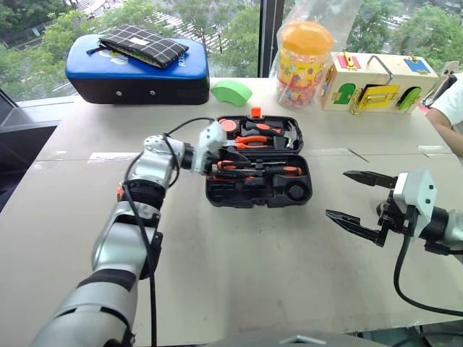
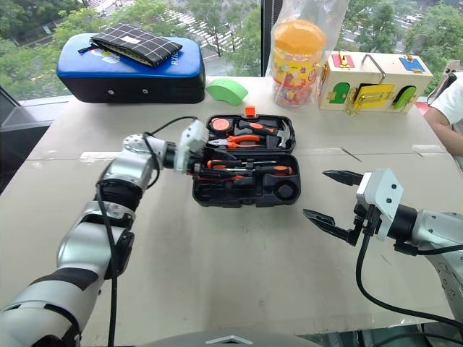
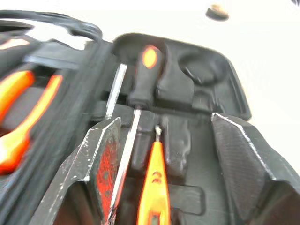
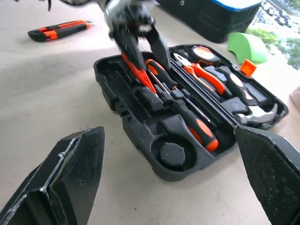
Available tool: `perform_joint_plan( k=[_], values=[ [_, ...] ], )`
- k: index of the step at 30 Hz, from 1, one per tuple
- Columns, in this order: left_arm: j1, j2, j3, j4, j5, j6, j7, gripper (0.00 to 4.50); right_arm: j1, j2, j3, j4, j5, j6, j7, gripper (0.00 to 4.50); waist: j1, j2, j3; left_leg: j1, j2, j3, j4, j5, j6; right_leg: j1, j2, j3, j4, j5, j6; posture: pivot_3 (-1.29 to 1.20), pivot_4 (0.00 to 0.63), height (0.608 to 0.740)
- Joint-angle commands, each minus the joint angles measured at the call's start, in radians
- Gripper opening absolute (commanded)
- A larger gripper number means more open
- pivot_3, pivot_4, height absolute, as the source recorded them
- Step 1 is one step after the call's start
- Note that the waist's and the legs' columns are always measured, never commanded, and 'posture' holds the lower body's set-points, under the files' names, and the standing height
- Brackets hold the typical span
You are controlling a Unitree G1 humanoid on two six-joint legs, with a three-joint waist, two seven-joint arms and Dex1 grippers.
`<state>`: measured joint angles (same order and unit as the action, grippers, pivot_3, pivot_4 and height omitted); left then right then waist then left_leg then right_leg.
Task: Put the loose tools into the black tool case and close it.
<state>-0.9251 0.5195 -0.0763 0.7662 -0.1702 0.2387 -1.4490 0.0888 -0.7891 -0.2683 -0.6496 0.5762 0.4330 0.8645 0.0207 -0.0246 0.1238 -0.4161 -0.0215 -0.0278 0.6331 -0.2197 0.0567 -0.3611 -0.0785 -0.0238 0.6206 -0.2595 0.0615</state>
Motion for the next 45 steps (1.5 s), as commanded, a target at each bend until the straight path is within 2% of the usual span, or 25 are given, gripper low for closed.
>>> perform_joint_plan(
  k=[1, 2, 4, 9, 14, 19, 25, 29, 33, 37, 45],
  values=[
    [0.007, 0.023, 0.072, -0.075, -0.056, 0.122, 0.084, 1.40, -0.014, 0.004, 0.012, -0.025, -0.001, -0.016, -0.010, 4.50, -0.002, 0.000, 0.000, 0.000, 0.000, 0.000, 0.000, 0.000, 0.000, 0.000, 0.000, 0.000, 0.000, 0.000, 0.000, 0.00, 0.150, 0.740],
    [0.019, 0.031, 0.084, -0.093, -0.060, 0.142, 0.106, 0.86, -0.016, 0.005, 0.014, -0.024, -0.001, -0.016, -0.010, 4.50, -0.003, 0.000, 0.000, 0.000, 0.000, 0.000, 0.000, 0.000, 0.000, 0.000, 0.000, 0.000, 0.001, 0.000, 0.000, 0.00, 0.150, 0.740],
    [0.057, 0.047, 0.090, -0.144, -0.058, 0.163, 0.129, 0.06, -0.019, 0.005, 0.017, -0.021, -0.002, -0.018, -0.010, 4.50, -0.006, 0.000, 0.000, 0.001, 0.000, 0.001, 0.000, 0.000, 0.000, 0.000, 0.000, 0.001, 0.001, 0.000, 0.000, 0.00, 0.150, 0.740],
    [0.181, 0.074, 0.076, -0.290, -0.050, 0.182, 0.179, 0.06, -0.026, 0.008, 0.024, -0.013, -0.006, -0.021, -0.006, 4.50, -0.004, 0.000, 0.000, 0.001, 0.000, 0.001, 0.000, 0.000, 0.000, 0.000, -0.001, 0.004, 0.001, 0.000, 0.000, 0.00, 0.150, 0.740],
    [0.258, 0.074, 0.056, -0.358, -0.020, 0.160, 0.250, 0.06, -0.019, 0.012, 0.024, -0.021, -0.005, -0.018, -0.008, 4.50, 0.001, 0.000, 0.000, 0.001, 0.000, 0.001, 0.000, 0.000, -0.001, 0.000, -0.007, 0.006, 0.001, 0.000, 0.000, 0.00, 0.150, 0.740],
    [0.258, 0.031, 0.001, -0.281, 0.062, 0.042, 0.346, 0.06, -0.026, 0.010, 0.025, -0.014, -0.005, -0.016, -0.005, 4.50, 0.009, 0.000, -0.001, 0.001, 0.000, 0.001, 0.000, 0.000, -0.001, 0.000, -0.009, 0.007, 0.001, 0.000, -0.001, 0.00, 0.150, 0.740],
    [0.240, -0.021, -0.036, -0.172, 0.103, -0.117, 0.373, 0.06, -0.037, 0.006, 0.026, -0.011, -0.004, -0.012, -0.004, 4.50, 0.019, 0.000, -0.001, 0.001, 0.000, 0.002, -0.001, 0.000, -0.001, -0.001, -0.010, 0.008, -0.001, 0.000, -0.001, 0.00, 0.150, 0.740],
    [0.228, -0.042, 0.016, -0.136, 0.058, -0.177, 0.386, 0.06, -0.025, 0.007, 0.020, -0.026, -0.003, -0.006, -0.009, 4.50, 0.019, 0.001, -0.002, 0.001, 0.000, 0.002, -0.001, 0.000, -0.001, -0.001, -0.010, 0.008, -0.001, 0.000, -0.001, 0.00, 0.150, 0.740],
    [0.198, -0.025, 0.133, -0.166, -0.093, -0.043, 0.325, 0.06, -0.001, 0.010, 0.009, -0.043, 0.002, -0.004, -0.016, 4.50, 0.018, 0.000, -0.001, 0.000, 0.000, 0.002, -0.001, 0.000, 0.000, -0.001, -0.010, 0.008, -0.001, -0.002, -0.004, 0.00, 0.150, 0.740],
    [0.252, 0.079, 0.124, -0.317, -0.173, 0.152, 0.183, 0.06, 0.004, 0.015, 0.018, -0.042, 0.003, -0.008, -0.022, 4.50, 0.008, 0.000, -0.001, 0.000, 0.000, 0.002, -0.001, 0.000, -0.001, -0.001, -0.009, 0.008, -0.001, -0.002, -0.004, 0.00, 0.150, 0.740],
    [0.316, 0.181, 0.074, -0.408, -0.104, 0.182, 0.200, 0.06, -0.013, 0.018, 0.039, -0.023, 0.003, -0.017, -0.015, 4.50, 0.007, 0.000, -0.001, 0.001, 0.000, 0.002, -0.002, 0.000, -0.001, -0.001, -0.010, 0.008, -0.001, -0.002, -0.004, 0.00, 0.150, 0.740]
  ],
)
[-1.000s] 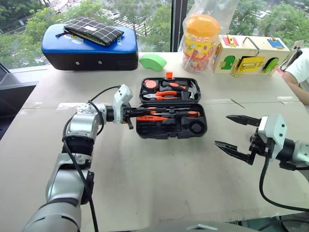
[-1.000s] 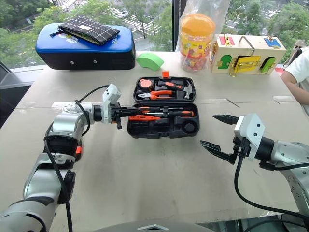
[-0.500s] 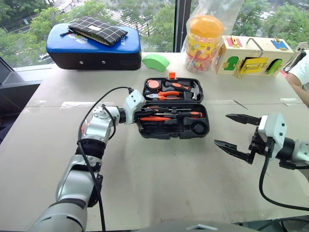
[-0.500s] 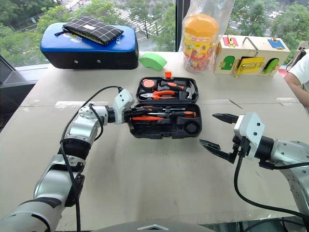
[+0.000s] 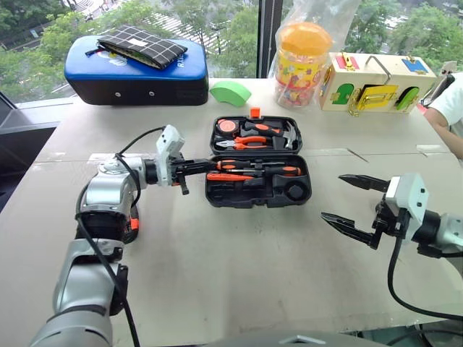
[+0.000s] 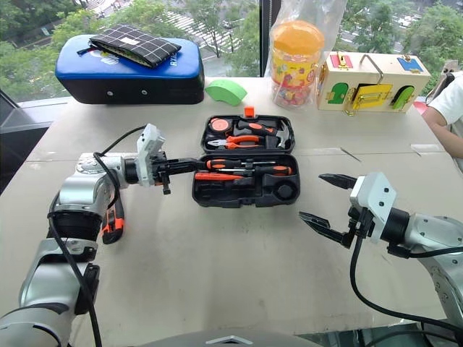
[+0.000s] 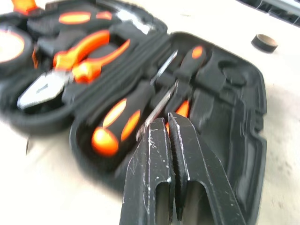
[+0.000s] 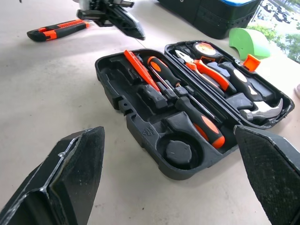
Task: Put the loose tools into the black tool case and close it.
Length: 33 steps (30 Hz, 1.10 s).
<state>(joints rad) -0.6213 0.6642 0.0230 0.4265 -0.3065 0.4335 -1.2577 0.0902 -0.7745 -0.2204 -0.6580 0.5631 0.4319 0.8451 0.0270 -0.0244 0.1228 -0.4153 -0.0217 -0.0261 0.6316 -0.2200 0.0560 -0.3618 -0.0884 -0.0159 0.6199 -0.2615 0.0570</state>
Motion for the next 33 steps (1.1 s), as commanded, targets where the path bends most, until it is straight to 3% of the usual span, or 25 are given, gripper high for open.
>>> perform_joint_plan(
  k=[1, 14, 16, 19, 24, 27, 33],
  values=[
    [0.022, 0.041, -0.040, -0.080, 0.049, -0.030, 0.011, 0.06, -0.015, 0.003, -0.007, -0.013, 0.015, -0.018, 0.006, 4.50, 0.000, 0.000, 0.000, 0.000, 0.000, 0.000, 0.000, 0.000, 0.000, 0.000, 0.000, 0.000, 0.000, 0.000, 0.000, 0.00, 0.150, 0.740],
    [-0.009, -0.035, -0.189, -0.004, 0.232, -0.165, 0.156, 0.06, -0.022, -0.003, -0.011, -0.020, 0.020, -0.008, 0.001, 4.50, 0.013, 0.001, -0.002, 0.000, -0.001, 0.001, -0.001, 0.000, 0.000, 0.000, -0.002, 0.001, -0.002, 0.000, 0.000, 0.00, 0.150, 0.740],
    [-0.020, -0.057, -0.148, 0.006, 0.195, -0.203, 0.166, 0.06, -0.014, -0.002, -0.015, -0.030, 0.020, -0.004, -0.005, 4.50, 0.011, 0.002, -0.002, 0.000, 0.000, 0.001, -0.001, 0.000, 0.000, 0.000, -0.001, 0.001, -0.001, 0.000, 0.000, 0.00, 0.150, 0.740],
    [-0.030, -0.095, -0.015, -0.072, -0.003, -0.102, 0.113, 0.06, 0.002, 0.001, -0.022, -0.040, 0.022, -0.004, -0.012, 4.50, 0.012, 0.001, -0.001, 0.000, 0.000, 0.001, -0.002, 0.000, 0.000, -0.001, -0.001, 0.001, -0.002, 0.000, 0.000, 0.00, 0.150, 0.740],
    [0.021, -0.020, -0.035, -0.167, -0.069, 0.054, 0.002, 0.06, -0.002, 0.004, -0.013, -0.037, 0.024, -0.007, -0.016, 4.50, -0.002, 0.001, 0.000, -0.001, 0.000, 0.001, -0.002, 0.000, 0.000, -0.001, 0.000, 0.000, -0.002, 0.000, 0.000, 0.00, 0.150, 0.740],
    [0.027, 0.002, -0.072, -0.152, -0.024, 0.034, -0.006, 0.06, -0.014, 0.000, -0.007, -0.028, 0.026, -0.008, -0.010, 4.50, -0.001, 0.001, 0.000, 0.000, 0.000, 0.000, -0.002, 0.000, 0.000, 0.000, 0.000, 0.000, -0.001, 0.000, 0.000, 0.00, 0.150, 0.740],
    [-0.029, -0.042, -0.138, 0.006, 0.114, -0.109, 0.092, 0.06, -0.049, -0.005, 0.004, -0.009, 0.024, -0.004, 0.001, 4.50, 0.012, 0.000, -0.001, 0.000, -0.001, 0.001, -0.001, 0.000, 0.000, 0.000, -0.001, 0.001, -0.002, 0.000, 0.000, 0.00, 0.150, 0.740]
  ],
)
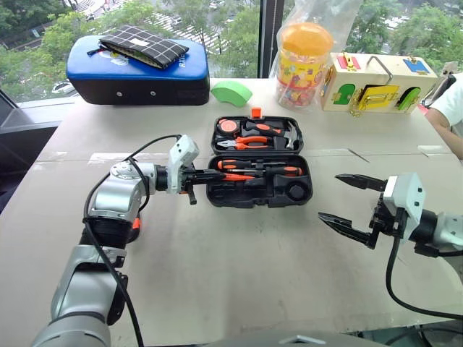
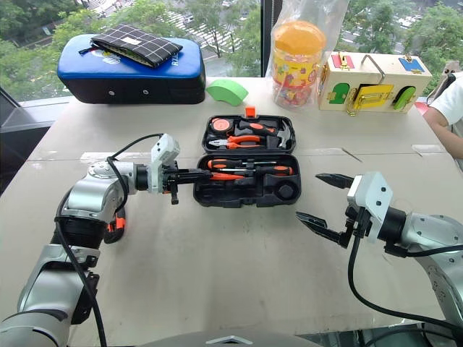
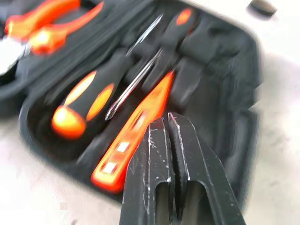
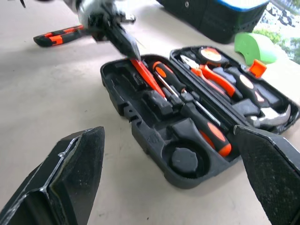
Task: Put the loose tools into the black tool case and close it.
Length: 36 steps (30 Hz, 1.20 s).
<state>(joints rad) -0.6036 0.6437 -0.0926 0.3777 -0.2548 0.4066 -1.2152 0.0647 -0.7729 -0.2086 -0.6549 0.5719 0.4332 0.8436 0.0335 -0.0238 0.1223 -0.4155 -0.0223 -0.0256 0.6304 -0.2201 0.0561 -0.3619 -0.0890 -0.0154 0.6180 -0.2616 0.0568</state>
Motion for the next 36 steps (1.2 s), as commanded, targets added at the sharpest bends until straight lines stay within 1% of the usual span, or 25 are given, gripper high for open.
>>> perform_joint_plan(
  k=[1, 5, 10, 12, 14, 16, 17, 19, 22, 23, 24, 25, 27, 29, 33, 36],
  values=[
    [-0.056, -0.031, -0.029, 0.078, 0.073, -0.098, 0.056, 0.06, -0.026, -0.007, -0.008, -0.011, 0.015, -0.004, 0.003, 4.50, 0.009, 0.000, 0.000, 0.000, 0.000, 0.000, 0.000, 0.000, 0.000, 0.000, 0.000, 0.000, 0.000, 0.000, 0.000, 0.00, 0.150, 0.740],
    [-0.087, -0.056, -0.039, 0.156, 0.095, -0.156, 0.053, 0.06, -0.027, -0.011, -0.013, -0.011, 0.016, -0.002, 0.006, 4.50, 0.007, 0.000, 0.000, 0.000, 0.000, 0.000, 0.000, 0.000, 0.000, 0.000, 0.000, 0.000, 0.000, 0.000, 0.000, 0.00, 0.150, 0.740],
    [-0.092, -0.065, -0.028, 0.184, 0.080, -0.169, 0.007, 0.06, -0.011, -0.013, -0.024, -0.021, 0.016, 0.000, 0.003, 4.50, 0.004, 0.000, 0.000, 0.000, 0.000, 0.000, -0.001, 0.000, 0.000, 0.000, 0.000, 0.000, 0.000, 0.000, 0.000, 0.00, 0.150, 0.740],
    [-0.078, -0.059, -0.002, 0.143, 0.012, -0.121, -0.070, 0.06, -0.006, -0.012, -0.026, -0.022, 0.017, 0.000, 0.002, 4.50, 0.003, 0.000, 0.000, 0.000, 0.000, 0.000, -0.001, 0.000, 0.000, -0.001, 0.000, 0.000, 0.000, 0.000, 0.000, 0.00, 0.150, 0.740],
    [-0.057, -0.037, 0.026, 0.068, -0.075, -0.029, -0.157, 0.06, 0.004, -0.011, -0.031, -0.027, 0.017, -0.002, 0.001, 4.50, 0.000, 0.000, 0.000, 0.000, 0.000, 0.000, -0.001, 0.000, 0.000, -0.001, 0.000, 0.000, 0.000, 0.000, 0.000, 0.00, 0.150, 0.740],
    [-0.048, -0.014, 0.054, 0.010, -0.141, 0.062, -0.198, 0.06, 0.012, -0.010, -0.034, -0.027, 0.016, -0.006, 0.002, 4.50, 0.000, 0.000, 0.000, 0.000, 0.000, 0.000, -0.001, 0.000, 0.000, -0.001, 0.000, 0.000, 0.000, 0.000, 0.000, 0.00, 0.150, 0.740],
    [-0.049, -0.008, 0.069, -0.017, -0.169, 0.102, -0.200, 0.06, 0.012, -0.008, -0.031, -0.025, 0.014, -0.009, 0.002, 4.50, 0.000, 0.000, 0.000, -0.001, 0.000, 0.000, -0.001, 0.000, 0.000, -0.001, 0.000, 0.000, 0.000, 0.000, 0.000, 0.00, 0.150, 0.740],
    [-0.057, -0.015, 0.092, -0.045, -0.185, 0.117, -0.167, 0.06, 0.008, -0.006, -0.025, -0.021, 0.011, -0.012, 0.002, 4.50, 0.002, 0.000, 0.000, 0.000, 0.001, 0.000, 0.000, 0.000, 0.000, -0.001, 0.000, 0.000, 0.000, 0.000, 0.000, 0.00, 0.150, 0.740],
    [-0.072, -0.025, 0.093, -0.085, -0.139, 0.052, -0.094, 0.06, 0.007, -0.006, -0.023, -0.018, 0.011, -0.015, 0.004, 4.50, 0.005, 0.000, 0.000, 0.000, 0.000, 0.000, 0.000, 0.000, 0.000, 0.000, 0.000, 0.000, 0.000, 0.000, 0.000, 0.00, 0.150, 0.740],
    [-0.081, -0.016, 0.073, -0.094, -0.117, 0.025, -0.101, 0.58, 0.006, -0.006, -0.023, -0.016, 0.011, -0.015, 0.005, 4.50, 0.005, 0.000, 0.000, 0.000, 0.000, 0.000, 0.000, 0.000, 0.000, 0.000, 0.000, 0.000, 0.000, 0.000, 0.000, 0.00, 0.150, 0.740],
    [-0.096, -0.014, 0.057, -0.093, -0.091, -0.001, -0.092, 0.78, 0.006, -0.007, -0.022, -0.015, 0.011, -0.016, 0.007, 4.50, 0.005, 0.000, 0.000, 0.000, 0.000, 0.000, 0.000, 0.000, 0.000, 0.000, 0.000, 0.000, 0.000, 0.000, 0.000, 0.00, 0.150, 0.740],
    [-0.106, -0.013, 0.047, -0.091, -0.072, -0.021, -0.085, 1.14, 0.005, -0.007, -0.022, -0.014, 0.011, -0.016, 0.008, 4.50, 0.006, 0.000, 0.000, 0.000, 0.000, 0.000, 0.000, 0.000, 0.000, 0.000, 0.000, 0.000, 0.000, 0.000, 0.000, 0.00, 0.150, 0.740],
    [-0.154, -0.028, 0.021, -0.045, -0.016, -0.057, -0.040, 1.97, 0.001, -0.007, -0.019, -0.009, 0.010, -0.018, 0.011, 4.50, 0.007, 0.000, 0.000, 0.000, 0.000, 0.000, 0.000, 0.000, 0.000, 0.000, 0.000, 0.000, 0.000, 0.000, 0.000, 0.00, 0.150, 0.740],
    [-0.203, -0.018, -0.043, -0.003, 0.021, -0.033, -0.091, 2.91, -0.014, -0.007, -0.011, -0.002, 0.008, -0.018, 0.013, 4.50, 0.007, 0.000, 0.000, 0.000, 0.000, 0.000, 0.000, 0.000, 0.000, 0.000, 0.000, 0.000, 0.000, 0.000, 0.000, 0.00, 0.150, 0.740],
    [-0.286, -0.026, -0.120, 0.158, 0.106, -0.123, -0.139, 2.91, -0.035, -0.005, -0.001, 0.007, 0.003, -0.016, 0.012, 4.50, 0.004, 0.000, 0.001, 0.000, -0.001, 0.001, 0.000, 0.000, 0.000, 0.000, 0.001, 0.000, 0.000, 0.000, 0.000, 0.00, 0.150, 0.740],
    [-0.333, -0.034, -0.162, 0.294, 0.169, -0.230, -0.166, 2.91, -0.034, -0.002, 0.000, 0.001, -0.001, -0.014, 0.006, 4.50, 0.003, 0.000, 0.001, 0.000, -0.001, 0.000, 0.000, 0.000, 0.000, 0.000, 0.003, -0.001, 0.000, 0.000, 0.000, 0.00, 0.150, 0.740]
  ],
)
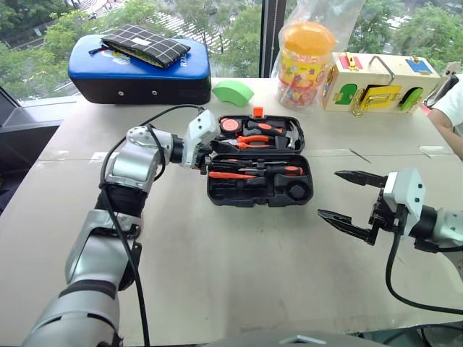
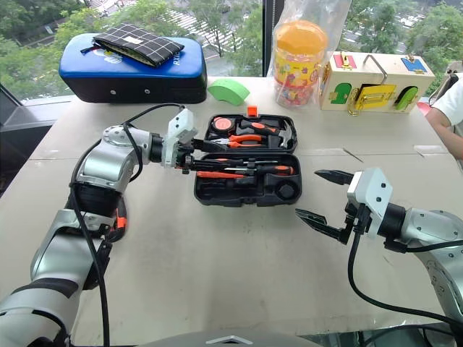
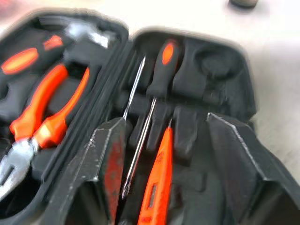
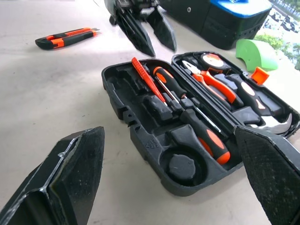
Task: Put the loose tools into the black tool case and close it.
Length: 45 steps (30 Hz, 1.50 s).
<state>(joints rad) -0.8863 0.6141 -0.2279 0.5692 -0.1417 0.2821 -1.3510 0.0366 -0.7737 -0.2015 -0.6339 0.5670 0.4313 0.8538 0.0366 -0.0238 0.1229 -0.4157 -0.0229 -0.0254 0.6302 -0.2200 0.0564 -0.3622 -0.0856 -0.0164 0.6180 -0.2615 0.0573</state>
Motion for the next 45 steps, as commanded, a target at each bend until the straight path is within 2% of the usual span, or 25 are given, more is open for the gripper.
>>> perform_joint_plan(
  k=[1, 6, 10, 11, 14, 15, 23, 26, 27, 29, 31, 33, 40, 42, 43, 44, 45],
  values=[
    [-0.061, -0.007, -0.036, 0.131, 0.066, -0.122, -0.047, 2.91, 0.000, 0.000, -0.010, -0.025, 0.003, -0.011, -0.009, 4.50, 0.000, 0.000, 0.000, 0.000, 0.000, 0.000, 0.000, 0.000, 0.000, 0.000, 0.000, 0.000, 0.000, 0.001, 0.002, 0.00, 0.150, 0.740],
    [-0.071, -0.020, -0.055, 0.199, 0.103, -0.209, -0.090, 2.91, 0.035, 0.009, -0.024, -0.049, -0.004, -0.013, -0.032, 4.50, 0.001, -0.001, 0.001, 0.000, 0.000, 0.000, 0.001, 0.000, 0.000, 0.000, 0.005, -0.003, 0.000, 0.002, 0.004, 0.00, 0.150, 0.740],
    [-0.051, -0.028, -0.057, 0.200, 0.130, -0.263, -0.085, 1.97, 0.045, 0.016, -0.021, -0.058, -0.008, -0.017, -0.047, 4.50, 0.001, -0.001, 0.001, 0.000, 0.000, 0.000, 0.002, 0.000, 0.000, 0.000, 0.001, -0.002, 0.001, 0.002, 0.004, 0.00, 0.150, 0.740],
    [-0.046, -0.029, -0.055, 0.198, 0.132, -0.267, -0.086, 1.34, 0.046, 0.016, -0.020, -0.058, -0.009, -0.018, -0.049, 4.50, 0.001, -0.001, 0.001, 0.000, 0.000, 0.000, 0.002, 0.000, 0.000, 0.000, 0.000, -0.002, 0.001, 0.002, 0.004, 0.00, 0.150, 0.740],
    [-0.039, -0.030, -0.051, 0.203, 0.143, -0.292, -0.079, 0.08, 0.048, 0.018, -0.019, -0.057, -0.011, -0.020, -0.050, 4.50, 0.000, -0.001, 0.000, 0.000, 0.000, 0.000, 0.002, 0.000, 0.000, 0.000, 0.000, -0.001, 0.001, 0.002, 0.004, 0.00, 0.150, 0.740],
    [-0.037, -0.028, -0.049, 0.204, 0.146, -0.299, -0.077, 0.03, 0.049, 0.018, -0.020, -0.057, -0.012, -0.022, -0.050, 4.50, 0.000, -0.001, 0.000, 0.000, 0.000, 0.000, 0.002, 0.000, 0.000, 0.000, 0.000, -0.001, 0.001, 0.002, 0.004, 0.00, 0.150, 0.740],
    [-0.017, -0.019, -0.009, 0.136, 0.114, -0.289, -0.072, 0.03, 0.036, 0.011, -0.019, -0.034, -0.013, -0.034, -0.038, 4.50, -0.002, -0.001, 0.000, 0.000, 0.000, 0.001, 0.002, 0.000, 0.000, 0.000, 0.001, -0.003, 0.002, 0.002, 0.004, 0.00, 0.150, 0.740],
    [-0.005, -0.020, -0.007, 0.060, 0.101, -0.222, -0.097, 0.03, 0.019, 0.010, -0.012, -0.021, -0.016, -0.036, -0.033, 4.50, -0.001, -0.001, 0.000, 0.000, 0.000, 0.000, 0.003, 0.000, 0.000, 0.000, 0.005, -0.003, 0.002, 0.002, 0.004, 0.00, 0.150, 0.740],
    [-0.001, -0.022, -0.007, 0.039, 0.099, -0.202, -0.096, 0.61, 0.015, 0.010, -0.011, -0.018, -0.017, -0.036, -0.031, 4.50, 0.000, -0.001, 0.001, 0.000, 0.000, 0.000, 0.003, 0.000, 0.000, 0.000, 0.005, -0.003, 0.002, 0.002, 0.004, 0.00, 0.150, 0.740],
    [0.006, -0.029, -0.010, 0.009, 0.113, -0.201, -0.068, 1.32, 0.009, 0.010, -0.010, -0.015, -0.017, -0.035, -0.028, 4.50, 0.001, -0.001, 0.001, 0.000, 0.000, 0.000, 0.003, 0.000, 0.000, 0.000, 0.005, -0.003, 0.002, 0.002, 0.004, 0.00, 0.150, 0.740],
    [0.012, -0.035, -0.014, -0.014, 0.128, -0.211, -0.042, 2.36, 0.009, 0.009, -0.011, -0.015, -0.017, -0.035, -0.026, 4.50, 0.001, -0.001, 0.000, 0.000, 0.000, 0.000, 0.003, 0.000, 0.000, 0.001, 0.005, -0.003, 0.002, 0.002, 0.004, 0.00, 0.150, 0.740],
    [0.033, -0.032, -0.033, -0.061, 0.147, -0.210, -0.028, 3.19, 0.025, 0.009, -0.017, -0.023, -0.018, -0.037, -0.026, 4.50, 0.000, -0.001, 0.000, 0.000, 0.000, 0.000, 0.003, 0.000, 0.000, 0.001, 0.005, -0.003, 0.002, 0.002, 0.004, 0.00, 0.150, 0.740],
    [0.080, -0.004, -0.091, -0.048, 0.253, -0.318, 0.046, 3.19, 0.042, 0.011, -0.023, -0.032, -0.020, -0.039, -0.035, 4.50, 0.000, -0.001, 0.000, 0.000, 0.000, 0.000, 0.003, 0.000, 0.000, 0.000, 0.005, 0.001, 0.003, 0.002, 0.004, 0.00, 0.150, 0.740],
    [0.076, -0.009, -0.098, -0.013, 0.270, -0.348, 0.071, 2.25, 0.042, 0.013, -0.020, -0.033, -0.022, -0.039, -0.038, 4.50, 0.001, -0.001, 0.000, 0.000, 0.001, 0.000, 0.003, 0.000, 0.000, 0.000, 0.005, 0.001, 0.003, 0.002, 0.004, 0.00, 0.150, 0.740],
    [0.075, -0.013, -0.097, -0.003, 0.270, -0.350, 0.073, 1.99, 0.042, 0.013, -0.020, -0.034, -0.022, -0.039, -0.039, 4.50, 0.001, -0.001, 0.000, 0.000, 0.000, 0.000, 0.003, 0.000, 0.000, 0.001, 0.005, 0.001, 0.003, 0.002, 0.004, 0.00, 0.150, 0.740],
    [0.074, -0.017, -0.095, 0.003, 0.265, -0.348, 0.074, 1.39, 0.043, 0.013, -0.020, -0.034, -0.022, -0.038, -0.039, 4.50, 0.001, -0.001, 0.000, 0.000, 0.000, 0.000, 0.003, 0.000, 0.000, 0.001, 0.005, 0.001, 0.003, 0.002, 0.004, 0.00, 0.150, 0.740],
    [0.073, -0.021, -0.092, 0.009, 0.262, -0.348, 0.076, 0.99, 0.043, 0.013, -0.020, -0.034, -0.022, -0.038, -0.039, 4.50, 0.001, -0.001, 0.000, 0.000, 0.000, 0.000, 0.003, 0.000, 0.000, 0.001, 0.005, 0.001, 0.003, 0.002, 0.004, 0.00, 0.150, 0.740]
  ],
)
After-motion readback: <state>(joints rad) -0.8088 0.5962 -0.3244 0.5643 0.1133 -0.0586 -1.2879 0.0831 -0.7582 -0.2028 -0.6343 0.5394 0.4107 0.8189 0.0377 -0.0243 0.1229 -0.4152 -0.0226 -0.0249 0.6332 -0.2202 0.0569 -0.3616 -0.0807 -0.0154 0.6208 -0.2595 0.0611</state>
